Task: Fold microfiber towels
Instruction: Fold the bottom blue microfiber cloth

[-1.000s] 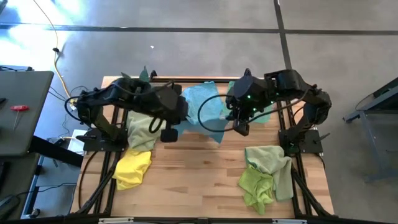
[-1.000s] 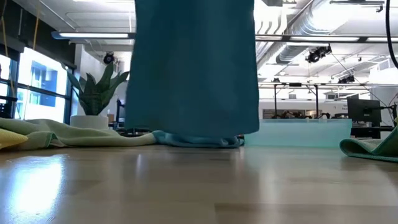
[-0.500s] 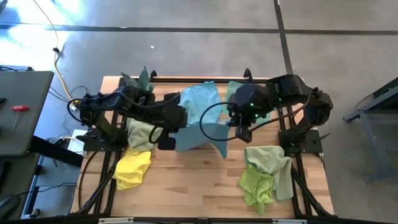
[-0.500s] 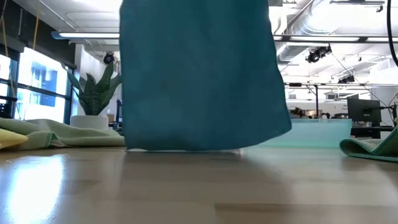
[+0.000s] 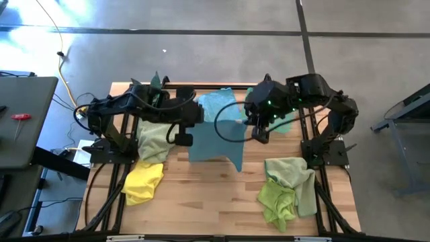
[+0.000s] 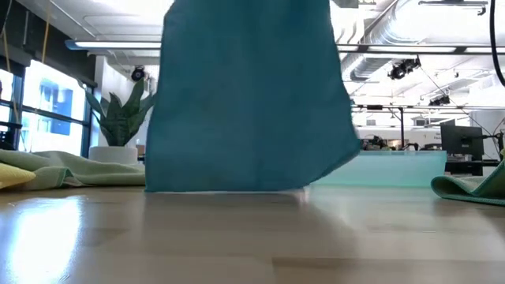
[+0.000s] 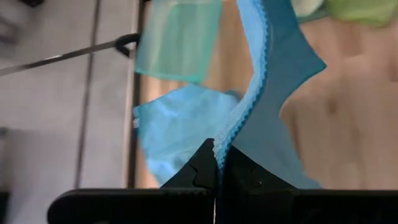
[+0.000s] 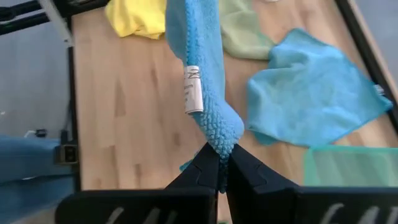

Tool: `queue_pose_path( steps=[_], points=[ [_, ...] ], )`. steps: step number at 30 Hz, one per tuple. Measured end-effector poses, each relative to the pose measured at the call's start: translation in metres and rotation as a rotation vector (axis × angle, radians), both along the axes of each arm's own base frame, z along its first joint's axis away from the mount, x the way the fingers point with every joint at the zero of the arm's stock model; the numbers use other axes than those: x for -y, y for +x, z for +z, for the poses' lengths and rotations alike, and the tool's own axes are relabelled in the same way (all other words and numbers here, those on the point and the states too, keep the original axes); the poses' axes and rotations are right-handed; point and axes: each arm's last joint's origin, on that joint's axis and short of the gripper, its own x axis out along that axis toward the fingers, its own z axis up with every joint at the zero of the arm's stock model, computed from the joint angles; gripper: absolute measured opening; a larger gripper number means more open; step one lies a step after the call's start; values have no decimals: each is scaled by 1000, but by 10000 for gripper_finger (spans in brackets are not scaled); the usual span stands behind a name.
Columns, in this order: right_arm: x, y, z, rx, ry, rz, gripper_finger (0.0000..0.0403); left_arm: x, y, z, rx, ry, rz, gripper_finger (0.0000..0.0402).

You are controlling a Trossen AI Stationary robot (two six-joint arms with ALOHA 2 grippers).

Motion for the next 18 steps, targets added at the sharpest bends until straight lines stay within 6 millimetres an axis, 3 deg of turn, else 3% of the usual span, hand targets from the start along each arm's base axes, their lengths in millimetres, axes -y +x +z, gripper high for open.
queue_pose_path(
  steps=[6,10,14,18],
  points=[
    [23,0,0,-3,-76,-64,0,-18,-3,2,-22,99,66,0],
    [28,-1,0,-4,-71,-74,0,-20,-3,2,-10,73,84,0],
    [14,3,-7,-32,-15,-35,0,-5,-1,0,25,-77,34,0],
    [-8,12,-28,-123,25,16,0,19,1,-1,46,-192,-10,0]
  ],
)
